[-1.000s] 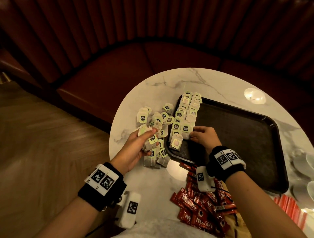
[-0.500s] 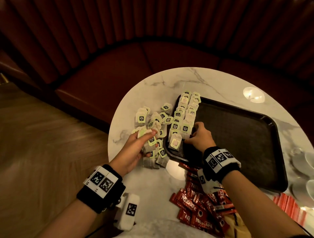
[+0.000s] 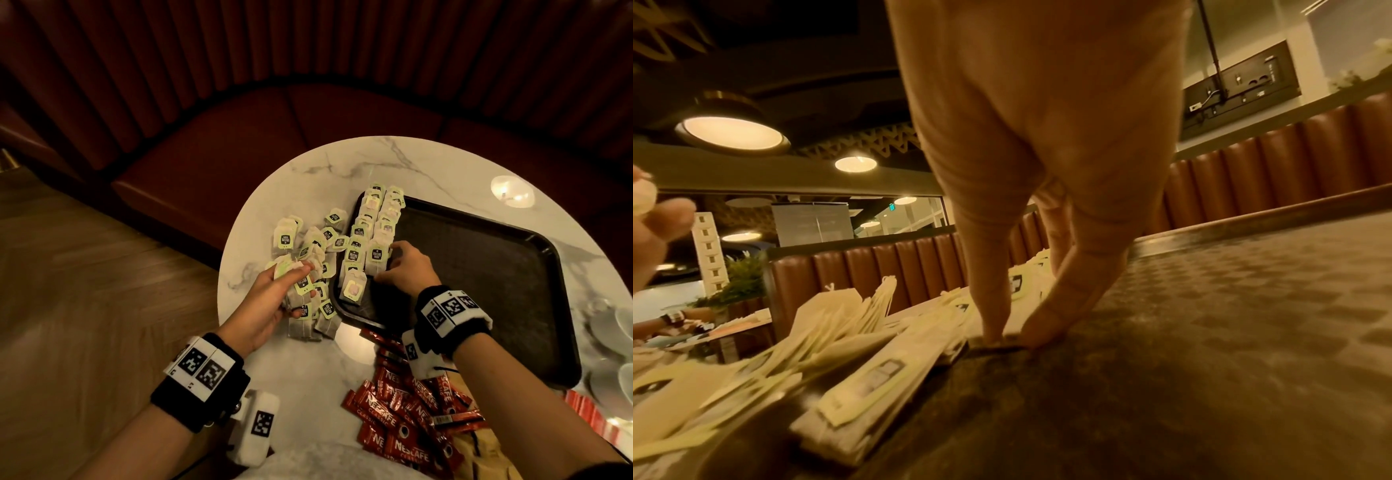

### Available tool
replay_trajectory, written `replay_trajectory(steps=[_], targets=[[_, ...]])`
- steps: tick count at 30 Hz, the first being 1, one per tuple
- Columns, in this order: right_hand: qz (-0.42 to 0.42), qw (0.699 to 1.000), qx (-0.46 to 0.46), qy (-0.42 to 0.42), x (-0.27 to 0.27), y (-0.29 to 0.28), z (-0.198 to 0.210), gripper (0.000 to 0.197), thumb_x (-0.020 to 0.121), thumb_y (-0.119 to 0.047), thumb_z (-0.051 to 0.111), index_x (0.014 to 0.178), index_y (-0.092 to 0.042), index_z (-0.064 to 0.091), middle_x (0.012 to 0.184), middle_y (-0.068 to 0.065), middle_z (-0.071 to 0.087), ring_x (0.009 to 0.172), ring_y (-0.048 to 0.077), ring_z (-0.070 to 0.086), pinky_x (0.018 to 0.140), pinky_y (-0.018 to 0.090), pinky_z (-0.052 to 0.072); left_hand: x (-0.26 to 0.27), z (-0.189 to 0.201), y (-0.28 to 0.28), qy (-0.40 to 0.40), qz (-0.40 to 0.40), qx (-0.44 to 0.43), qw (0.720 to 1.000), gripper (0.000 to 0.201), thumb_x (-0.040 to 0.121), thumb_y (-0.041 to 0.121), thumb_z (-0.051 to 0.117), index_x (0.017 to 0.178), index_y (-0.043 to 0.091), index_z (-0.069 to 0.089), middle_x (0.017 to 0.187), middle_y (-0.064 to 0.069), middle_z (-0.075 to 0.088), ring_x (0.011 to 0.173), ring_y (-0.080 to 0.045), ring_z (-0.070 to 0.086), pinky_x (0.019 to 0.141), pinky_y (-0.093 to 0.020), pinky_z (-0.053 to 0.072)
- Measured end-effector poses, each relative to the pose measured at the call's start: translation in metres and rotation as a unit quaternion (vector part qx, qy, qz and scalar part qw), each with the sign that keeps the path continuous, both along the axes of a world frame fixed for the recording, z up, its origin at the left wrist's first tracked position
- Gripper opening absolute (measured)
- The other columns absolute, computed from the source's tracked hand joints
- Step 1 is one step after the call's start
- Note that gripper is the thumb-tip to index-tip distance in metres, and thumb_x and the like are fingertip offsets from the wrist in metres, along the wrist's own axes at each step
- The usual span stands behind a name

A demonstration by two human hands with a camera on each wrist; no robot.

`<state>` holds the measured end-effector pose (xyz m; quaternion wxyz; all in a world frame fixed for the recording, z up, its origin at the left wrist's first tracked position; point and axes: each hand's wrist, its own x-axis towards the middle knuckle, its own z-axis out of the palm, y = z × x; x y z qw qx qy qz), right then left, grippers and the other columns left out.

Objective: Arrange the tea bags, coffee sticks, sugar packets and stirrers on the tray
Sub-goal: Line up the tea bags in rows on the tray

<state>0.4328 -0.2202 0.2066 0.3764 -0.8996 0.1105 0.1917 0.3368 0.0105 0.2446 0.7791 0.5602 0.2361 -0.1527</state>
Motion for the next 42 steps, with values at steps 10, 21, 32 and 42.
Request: replay_trajectory(steps=[10, 21, 32, 42], targets=[[-0.015, 0.997, 0.070, -0.005, 0.004, -0.001, 0.001, 0.081, 0.071, -0.018, 0.087, 0.141, -0.014, 0.046, 0.138, 0.003, 0.057, 0.120, 0.020, 0.057, 0.104, 0.040, 0.047, 0.000, 0.002, -0.002, 0.006, -0.002, -0.003, 1.000, 0.033, 0.091, 0.023, 0.063, 0.123, 0.014, 0.064, 0.103, 0.001, 0.074, 0.081, -0.015, 0.072, 0.045, -0.019, 0.041], [-0.010, 0.993, 0.110, -0.034, -0.010, -0.005, 0.010, 0.062, 0.085, -0.023, 0.075, 0.139, -0.020, 0.045, 0.127, 0.006, 0.057, 0.113, 0.023, 0.060, 0.095, 0.048, 0.053, 0.004, 0.007, -0.008, -0.006, 0.004, -0.089, 0.996, 0.036, 0.089, 0.015, 0.063, 0.124, 0.006, 0.059, 0.098, -0.003, 0.075, 0.084, -0.024, 0.074, 0.045, -0.024, 0.050], [0.141, 0.947, 0.287, -0.030, -0.059, 0.045, 0.080, 0.027, 0.090, -0.020, 0.070, 0.115, -0.011, 0.066, 0.108, 0.017, 0.064, 0.082, 0.013, 0.068, 0.072, 0.024, 0.056, 0.010, 0.013, -0.017, -0.036, 0.004, -0.145, 0.989, 0.030, 0.096, 0.008, 0.050, 0.125, 0.000, 0.055, 0.114, -0.023, 0.067, 0.085, -0.030, 0.070, 0.060, -0.033, 0.060], [0.027, 0.926, 0.377, 0.027, -0.072, 0.048, 0.074, 0.033, 0.088, -0.005, 0.070, 0.117, -0.012, 0.058, 0.092, 0.004, 0.058, 0.075, 0.014, 0.068, 0.066, 0.027, 0.058, 0.006, 0.009, -0.019, -0.105, -0.043, -0.074, 0.991, 0.026, 0.096, 0.016, 0.056, 0.120, 0.011, 0.062, 0.113, -0.011, 0.071, 0.097, -0.023, 0.070, 0.067, -0.029, 0.060]])
